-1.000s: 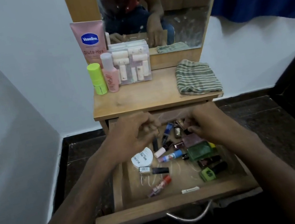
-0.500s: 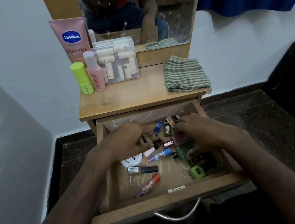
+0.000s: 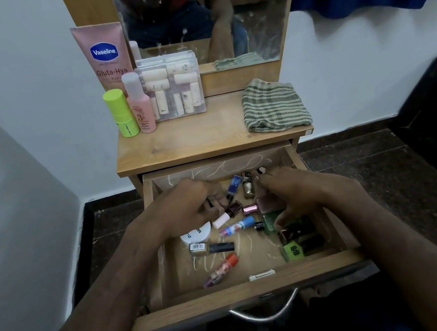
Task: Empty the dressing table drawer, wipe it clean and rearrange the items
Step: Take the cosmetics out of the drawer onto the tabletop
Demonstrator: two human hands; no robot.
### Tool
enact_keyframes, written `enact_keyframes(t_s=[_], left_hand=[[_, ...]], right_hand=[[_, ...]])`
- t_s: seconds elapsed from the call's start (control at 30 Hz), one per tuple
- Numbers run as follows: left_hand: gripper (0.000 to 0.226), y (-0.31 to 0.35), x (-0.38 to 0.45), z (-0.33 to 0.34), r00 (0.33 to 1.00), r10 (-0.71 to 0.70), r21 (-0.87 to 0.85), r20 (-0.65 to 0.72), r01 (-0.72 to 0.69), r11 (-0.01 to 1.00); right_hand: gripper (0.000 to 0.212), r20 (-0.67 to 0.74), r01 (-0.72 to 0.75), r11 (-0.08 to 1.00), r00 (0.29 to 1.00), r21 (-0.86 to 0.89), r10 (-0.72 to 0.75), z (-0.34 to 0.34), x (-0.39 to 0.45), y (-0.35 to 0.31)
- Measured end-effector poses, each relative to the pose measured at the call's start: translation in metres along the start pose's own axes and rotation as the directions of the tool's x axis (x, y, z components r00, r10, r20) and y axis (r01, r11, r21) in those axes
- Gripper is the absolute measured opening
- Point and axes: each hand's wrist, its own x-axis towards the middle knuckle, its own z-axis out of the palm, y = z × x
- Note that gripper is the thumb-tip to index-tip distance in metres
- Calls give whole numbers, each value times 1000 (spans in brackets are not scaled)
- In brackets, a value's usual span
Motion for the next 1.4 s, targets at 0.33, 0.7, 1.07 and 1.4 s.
enact_keyframes(t_s=[0.33, 0.7, 1.07, 1.4], left_hand=[[21, 2, 0, -3, 998, 27, -5, -59, -27, 1000], [20, 5, -2, -4, 997, 22, 10, -71, -22, 1000], [21, 6, -8, -9, 998, 4, -54, -60, -8, 999], [34, 33, -26, -27, 940, -210, -523, -268, 41, 852]], right_hand=[[48, 38, 44, 999, 998, -1, -44, 2, 3, 0], [50, 66, 15, 1000, 998, -12, -14, -6, 2, -6], [48, 39, 106, 990, 993, 94, -110, -13, -3, 5], [29, -388, 269, 445, 899, 854, 201, -33, -1, -38]])
